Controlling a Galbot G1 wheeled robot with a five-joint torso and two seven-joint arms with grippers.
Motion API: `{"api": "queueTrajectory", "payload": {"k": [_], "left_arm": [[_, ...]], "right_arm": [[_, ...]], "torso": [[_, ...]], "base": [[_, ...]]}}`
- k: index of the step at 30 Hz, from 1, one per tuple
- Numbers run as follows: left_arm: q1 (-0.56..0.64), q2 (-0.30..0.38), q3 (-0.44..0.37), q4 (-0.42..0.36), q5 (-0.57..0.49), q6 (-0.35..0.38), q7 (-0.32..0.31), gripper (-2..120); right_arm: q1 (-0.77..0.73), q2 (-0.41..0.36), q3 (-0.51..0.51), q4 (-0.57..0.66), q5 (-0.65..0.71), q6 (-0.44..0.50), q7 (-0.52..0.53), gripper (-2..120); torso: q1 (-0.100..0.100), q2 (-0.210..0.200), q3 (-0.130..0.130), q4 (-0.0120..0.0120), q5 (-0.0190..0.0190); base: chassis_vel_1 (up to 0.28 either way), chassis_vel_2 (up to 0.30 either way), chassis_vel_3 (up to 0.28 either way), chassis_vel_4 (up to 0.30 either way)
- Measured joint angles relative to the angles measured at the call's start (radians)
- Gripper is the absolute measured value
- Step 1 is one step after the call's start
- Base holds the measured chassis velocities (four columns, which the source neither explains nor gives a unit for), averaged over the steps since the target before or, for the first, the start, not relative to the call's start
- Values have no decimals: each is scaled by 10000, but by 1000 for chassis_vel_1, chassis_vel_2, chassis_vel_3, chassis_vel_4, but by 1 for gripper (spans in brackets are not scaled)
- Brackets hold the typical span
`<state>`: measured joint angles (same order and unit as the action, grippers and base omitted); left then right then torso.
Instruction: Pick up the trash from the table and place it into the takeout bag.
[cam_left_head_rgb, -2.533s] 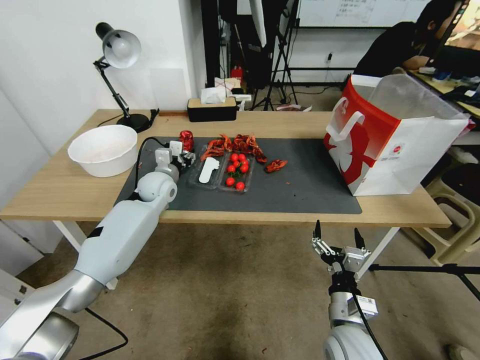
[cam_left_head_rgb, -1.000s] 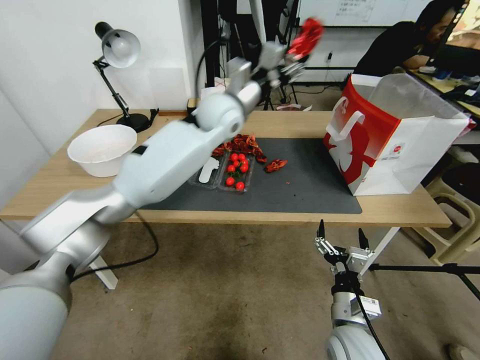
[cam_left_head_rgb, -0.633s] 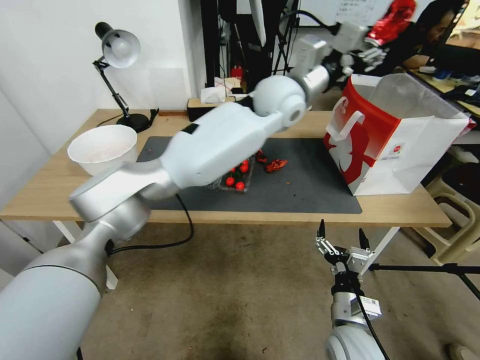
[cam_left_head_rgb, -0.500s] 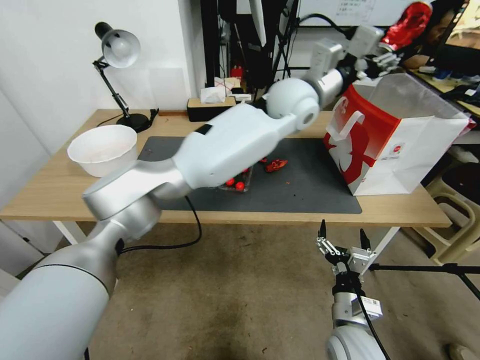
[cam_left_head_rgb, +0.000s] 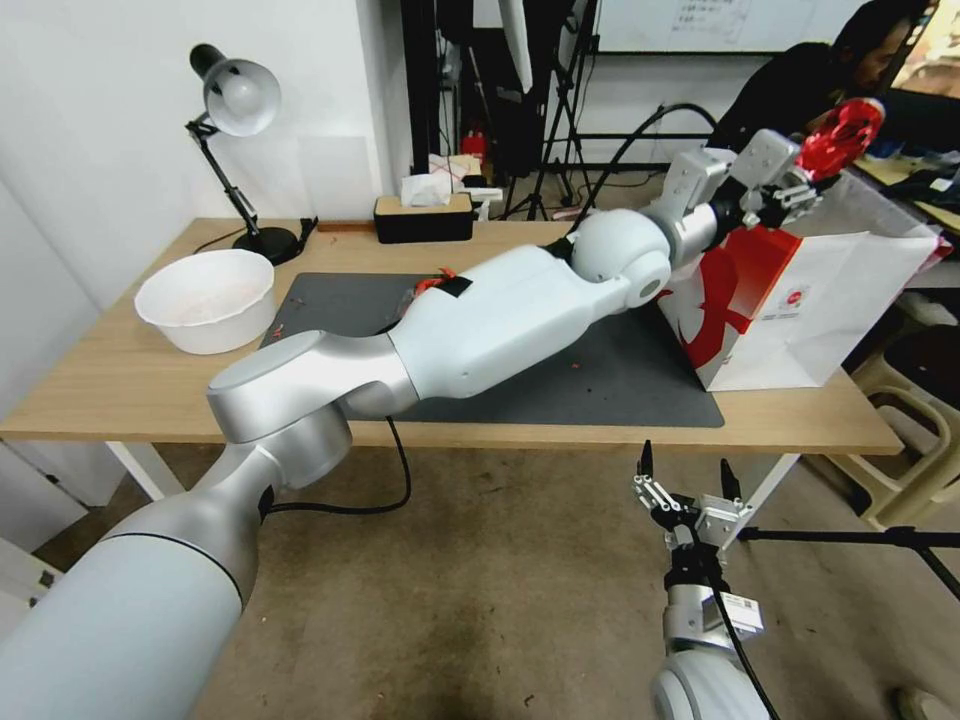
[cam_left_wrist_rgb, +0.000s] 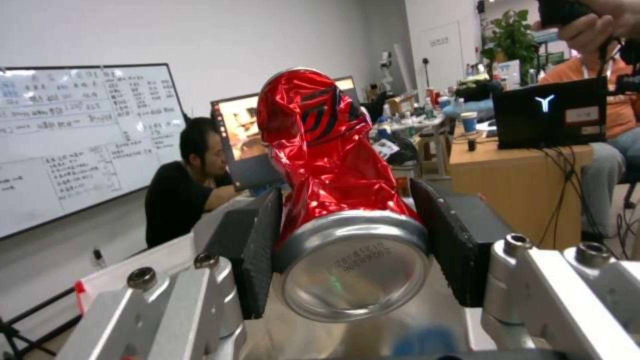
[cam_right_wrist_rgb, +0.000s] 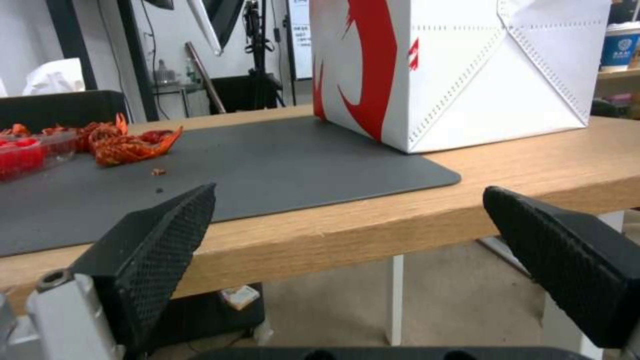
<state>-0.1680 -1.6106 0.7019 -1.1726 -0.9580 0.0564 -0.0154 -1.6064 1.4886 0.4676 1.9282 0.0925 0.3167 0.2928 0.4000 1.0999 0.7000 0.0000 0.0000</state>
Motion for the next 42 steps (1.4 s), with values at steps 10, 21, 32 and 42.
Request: {"api": "queueTrajectory", "payload": {"k": [10,21,32,42], "left_arm": [[66,11,101,26,179,1,-60,53],[234,30,-424,207,351,56,-419,92],[727,1427,-1407,-368,402,227,-452,100],[2073,3644,-2315,-1490,720,227,-446,100]], "right_arm": [[-2,37,-8,-6,1,22,0,100],[3,36,-39,-2,1,22,-7,100],[14,10,-29,58,-2,-1,-9,100],[-29,3,-49,102,-26,-35,-17,100]], "torso": [[0,0,0,-1,0],[0,0,0,-2,0],[1,0,-1,0,-4],[0,0,0,1,-3]], "base": [[0,0,0,0],[0,0,0,0],[0,0,0,0],[0,0,0,0]]}}
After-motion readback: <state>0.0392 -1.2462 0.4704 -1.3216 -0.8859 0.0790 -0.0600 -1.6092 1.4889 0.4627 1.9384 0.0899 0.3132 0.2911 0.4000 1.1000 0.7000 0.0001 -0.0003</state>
